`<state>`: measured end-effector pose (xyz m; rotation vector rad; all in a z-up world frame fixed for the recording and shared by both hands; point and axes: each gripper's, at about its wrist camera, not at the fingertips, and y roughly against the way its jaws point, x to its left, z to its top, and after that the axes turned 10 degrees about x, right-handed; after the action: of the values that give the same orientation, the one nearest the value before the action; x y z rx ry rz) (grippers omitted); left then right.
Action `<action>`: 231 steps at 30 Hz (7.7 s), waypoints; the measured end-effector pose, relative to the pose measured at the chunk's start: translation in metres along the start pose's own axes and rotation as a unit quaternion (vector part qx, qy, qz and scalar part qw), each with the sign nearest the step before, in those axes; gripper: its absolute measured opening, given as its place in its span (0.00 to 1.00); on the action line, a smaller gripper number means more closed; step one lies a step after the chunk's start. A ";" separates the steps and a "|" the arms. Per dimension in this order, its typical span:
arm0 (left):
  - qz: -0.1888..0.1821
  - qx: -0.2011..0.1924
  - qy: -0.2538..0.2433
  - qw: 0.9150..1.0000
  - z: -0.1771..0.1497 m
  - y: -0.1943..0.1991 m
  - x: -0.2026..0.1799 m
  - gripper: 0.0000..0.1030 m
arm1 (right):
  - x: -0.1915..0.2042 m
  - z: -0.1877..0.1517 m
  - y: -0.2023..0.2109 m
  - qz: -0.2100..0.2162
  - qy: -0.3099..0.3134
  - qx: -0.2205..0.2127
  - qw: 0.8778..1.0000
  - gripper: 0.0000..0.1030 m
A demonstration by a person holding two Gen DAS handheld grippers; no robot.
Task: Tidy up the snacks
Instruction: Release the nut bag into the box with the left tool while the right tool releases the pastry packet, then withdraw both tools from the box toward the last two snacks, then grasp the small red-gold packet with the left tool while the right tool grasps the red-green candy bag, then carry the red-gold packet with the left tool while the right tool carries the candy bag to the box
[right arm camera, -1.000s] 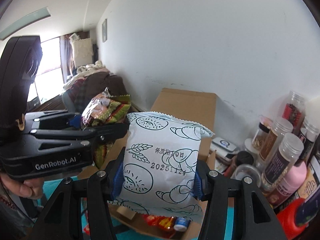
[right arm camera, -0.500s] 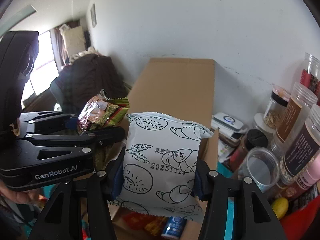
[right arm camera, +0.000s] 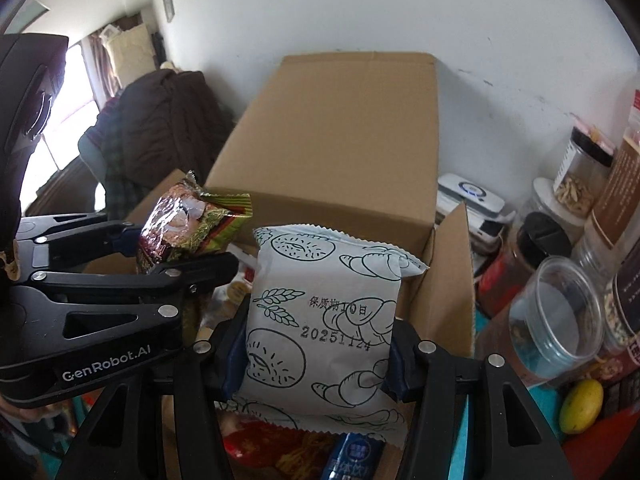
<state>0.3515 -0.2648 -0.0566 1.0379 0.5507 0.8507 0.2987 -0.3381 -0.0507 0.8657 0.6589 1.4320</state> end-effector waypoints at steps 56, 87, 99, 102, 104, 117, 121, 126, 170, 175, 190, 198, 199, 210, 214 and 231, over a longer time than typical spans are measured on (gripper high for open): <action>0.053 -0.160 0.048 0.984 -0.092 0.222 0.010 0.57 | 0.063 -0.030 0.192 -0.039 0.008 -0.157 0.987 0.66; 0.055 -0.183 0.068 0.979 -0.259 0.248 0.033 0.74 | 0.138 -0.166 0.222 -0.010 0.024 -0.167 0.986 0.79; 0.058 -0.165 0.103 0.979 -0.315 0.215 0.038 0.74 | 0.150 -0.201 0.169 0.031 0.013 -0.122 0.992 0.79; 0.053 -0.150 0.109 0.981 -0.324 0.200 0.039 0.74 | 0.154 -0.208 0.159 0.031 0.015 -0.113 0.993 0.79; 0.045 -0.141 0.115 0.982 -0.328 0.192 0.041 0.74 | 0.157 -0.214 0.150 0.035 0.016 -0.103 0.994 0.79; 0.034 -0.095 0.151 0.983 -0.343 0.142 0.068 0.74 | 0.167 -0.225 0.100 0.043 0.009 -0.038 0.998 0.79; 0.040 -0.084 0.159 0.983 -0.341 0.129 0.077 0.74 | 0.171 -0.224 0.080 0.049 0.003 -0.011 0.999 0.79; 0.038 -0.071 0.174 0.981 -0.337 0.110 0.091 0.74 | 0.163 -0.222 0.063 0.032 -0.044 -0.004 0.999 0.79; 0.062 -0.044 0.163 0.984 -0.287 0.026 0.121 0.35 | 0.174 -0.145 -0.039 -0.037 -0.006 0.039 0.999 0.44; 0.047 -0.039 0.174 0.983 -0.286 0.028 0.125 0.34 | 0.172 -0.149 -0.031 -0.025 -0.004 0.041 0.999 0.44; -0.010 -0.032 0.187 0.982 -0.309 0.045 0.102 0.34 | 0.166 -0.192 0.020 0.003 -0.016 0.048 0.999 0.44; -0.011 -0.044 0.162 0.986 -0.316 0.064 0.074 0.34 | 0.157 -0.222 0.041 0.011 -0.031 0.051 0.998 0.44; -0.012 -0.046 0.158 0.986 -0.316 0.066 0.070 0.34 | 0.155 -0.225 0.043 0.012 -0.032 0.051 0.998 0.44; -0.028 -0.076 0.106 0.991 -0.324 0.101 0.021 0.34 | 0.142 -0.262 0.087 0.013 -0.043 0.026 0.999 0.44; -0.035 -0.090 0.089 0.991 -0.329 0.114 0.006 0.34 | 0.136 -0.276 0.107 0.007 -0.055 0.010 0.998 0.44; -0.058 -0.168 0.013 0.984 -0.331 0.185 -0.041 0.34 | 0.133 -0.305 0.185 -0.002 -0.066 -0.065 0.996 0.44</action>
<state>0.0175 -0.0826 -0.0286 0.6810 0.4651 0.8215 -0.0489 -0.1838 -0.0514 0.8482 0.4624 1.3838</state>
